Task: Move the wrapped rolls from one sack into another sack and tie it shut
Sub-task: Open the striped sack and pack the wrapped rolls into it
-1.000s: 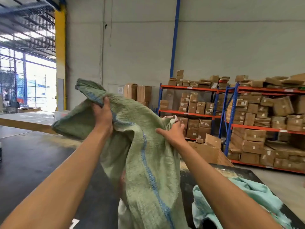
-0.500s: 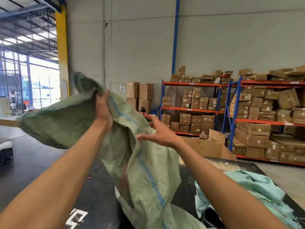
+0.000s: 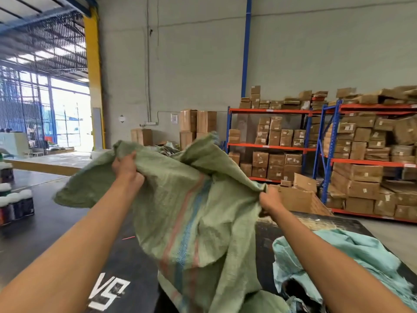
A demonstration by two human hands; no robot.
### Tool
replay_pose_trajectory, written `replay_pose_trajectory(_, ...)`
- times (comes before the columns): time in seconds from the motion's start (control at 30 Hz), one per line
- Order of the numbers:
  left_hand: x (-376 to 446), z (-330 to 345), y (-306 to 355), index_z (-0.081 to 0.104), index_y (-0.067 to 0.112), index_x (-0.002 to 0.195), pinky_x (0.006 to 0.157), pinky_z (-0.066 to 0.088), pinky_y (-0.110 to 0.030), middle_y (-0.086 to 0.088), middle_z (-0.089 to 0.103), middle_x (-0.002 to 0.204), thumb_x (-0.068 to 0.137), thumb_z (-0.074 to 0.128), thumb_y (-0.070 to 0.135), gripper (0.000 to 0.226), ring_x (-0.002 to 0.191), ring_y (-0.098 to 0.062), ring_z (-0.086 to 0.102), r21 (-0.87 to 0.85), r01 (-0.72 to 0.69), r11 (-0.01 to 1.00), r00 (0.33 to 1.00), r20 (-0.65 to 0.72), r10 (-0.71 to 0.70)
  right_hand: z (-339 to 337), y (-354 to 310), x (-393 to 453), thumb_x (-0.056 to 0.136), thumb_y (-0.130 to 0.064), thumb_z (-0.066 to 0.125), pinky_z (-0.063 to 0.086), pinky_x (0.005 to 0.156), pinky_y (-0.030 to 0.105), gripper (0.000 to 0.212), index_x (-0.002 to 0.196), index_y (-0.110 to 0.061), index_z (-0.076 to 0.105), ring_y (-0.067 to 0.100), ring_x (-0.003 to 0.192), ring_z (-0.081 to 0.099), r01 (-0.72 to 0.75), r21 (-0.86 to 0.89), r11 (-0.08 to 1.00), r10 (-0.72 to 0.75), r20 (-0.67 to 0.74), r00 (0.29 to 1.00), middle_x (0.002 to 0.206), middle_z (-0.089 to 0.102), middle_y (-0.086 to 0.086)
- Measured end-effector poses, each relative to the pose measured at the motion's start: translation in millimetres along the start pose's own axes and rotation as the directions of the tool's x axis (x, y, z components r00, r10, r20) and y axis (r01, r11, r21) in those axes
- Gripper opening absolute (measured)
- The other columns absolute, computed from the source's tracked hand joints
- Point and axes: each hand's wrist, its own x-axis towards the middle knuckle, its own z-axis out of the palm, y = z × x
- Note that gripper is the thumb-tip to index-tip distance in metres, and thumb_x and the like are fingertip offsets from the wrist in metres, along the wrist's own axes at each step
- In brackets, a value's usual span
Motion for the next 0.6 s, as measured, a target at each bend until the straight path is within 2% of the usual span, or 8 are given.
replay_pose_trajectory(0.07,11.2,-11.7,2.0,0.063,0.009,0.114,0.083,0.057,-0.044,-0.018,0.066,0.117,0.089,0.052,0.008,0.028,0.098,-0.031,0.065,-0.075,0.066,0.995,0.997,0.033,-0.064,-7.5,26.8,6.8,0.091,-0.004,0.046,0.052,0.065,0.043,0.019,0.076,-0.013,0.052,0.032,0.076,0.060,-0.027,-0.207,0.978,0.032,0.022,0.999,0.085,0.062,0.018)
replay_pose_trajectory(0.13,11.1,-17.2,-3.1,0.066,0.013,0.101,0.080,0.056,-0.040,-0.013,0.068,0.108,0.088,0.052,0.029,0.026,0.104,-0.030,0.065,-0.104,0.081,0.991,0.992,0.104,-0.070,-12.1,34.1,7.5,0.088,-0.005,0.054,0.052,0.081,0.046,0.013,0.100,-0.003,0.057,0.033,0.093,0.059,-0.020,-0.314,0.949,0.054,0.100,0.994,0.104,0.061,0.021)
replay_pose_trajectory(0.2,6.8,-17.4,-7.9,0.066,0.015,0.105,0.082,0.055,-0.036,-0.006,0.067,0.095,0.090,0.055,0.051,0.041,0.096,-0.024,0.065,-0.067,0.060,0.996,0.972,0.231,-0.043,-16.7,18.9,3.9,0.083,-0.006,0.065,0.048,0.095,0.044,0.068,0.142,-0.008,0.032,0.034,0.121,0.050,0.006,-0.267,0.964,0.087,0.335,0.938,0.136,0.046,0.020)
replay_pose_trajectory(0.3,4.1,-20.9,-15.5,0.059,0.011,0.130,0.089,0.055,-0.043,-0.007,0.067,0.102,0.071,0.072,0.067,0.082,0.095,-0.024,0.067,0.139,0.075,0.987,0.892,0.433,-0.129,-19.4,-21.4,-9.4,0.066,-0.013,0.081,0.029,0.116,0.054,0.119,0.154,-0.037,0.005,0.035,0.146,0.018,0.126,0.038,0.991,-0.120,0.656,0.745,0.162,0.007,0.009)
replay_pose_trajectory(0.37,4.1,-23.9,-21.0,0.064,0.005,0.118,0.075,0.059,-0.042,-0.014,0.067,0.099,0.074,0.080,0.044,0.062,0.084,-0.027,0.070,0.289,0.034,0.957,0.885,0.436,-0.163,-12.1,-49.6,-23.3,0.065,-0.044,0.087,0.020,0.119,0.054,0.122,0.154,-0.043,0.004,0.028,0.150,0.010,0.350,0.074,0.934,-0.330,0.556,0.763,0.165,-0.003,-0.001)
replay_pose_trajectory(0.43,-6.8,-23.3,-23.5,0.068,0.004,0.100,0.067,0.061,-0.039,-0.016,0.064,0.092,0.089,0.064,0.022,0.022,0.074,-0.027,0.068,0.344,0.028,0.939,0.855,0.478,-0.201,3.2,-74.1,-32.1,0.070,-0.062,0.080,0.022,0.119,0.051,0.113,0.154,-0.043,0.007,0.022,0.149,0.015,0.501,0.058,0.864,-0.477,0.417,0.774,0.165,0.001,-0.006)
replay_pose_trajectory(0.5,-18.9,-23.7,-21.7,0.074,0.008,0.088,0.071,0.060,-0.037,-0.015,0.067,0.089,0.092,0.050,0.023,0.028,0.076,-0.026,0.068,0.269,0.074,0.960,0.806,0.551,-0.217,20.6,-91.5,-39.6,0.076,-0.059,0.076,0.023,0.120,0.049,0.105,0.155,-0.036,0.012,0.020,0.147,0.020,0.607,0.077,0.791,-0.577,0.420,0.700,0.165,0.010,-0.005)
replay_pose_trajectory(0.6,-35.0,-30.3,-16.5,0.078,0.012,0.091,0.080,0.059,-0.036,-0.012,0.073,0.096,0.068,0.067,0.050,0.046,0.088,-0.025,0.071,0.215,0.118,0.969,0.739,0.633,-0.230,43.9,-104.7,-45.3,0.080,-0.044,0.079,0.018,0.118,0.035,0.104,0.157,-0.028,0.012,0.020,0.148,0.021,0.669,0.052,0.742,-0.600,0.496,0.628,0.164,0.017,0.000)
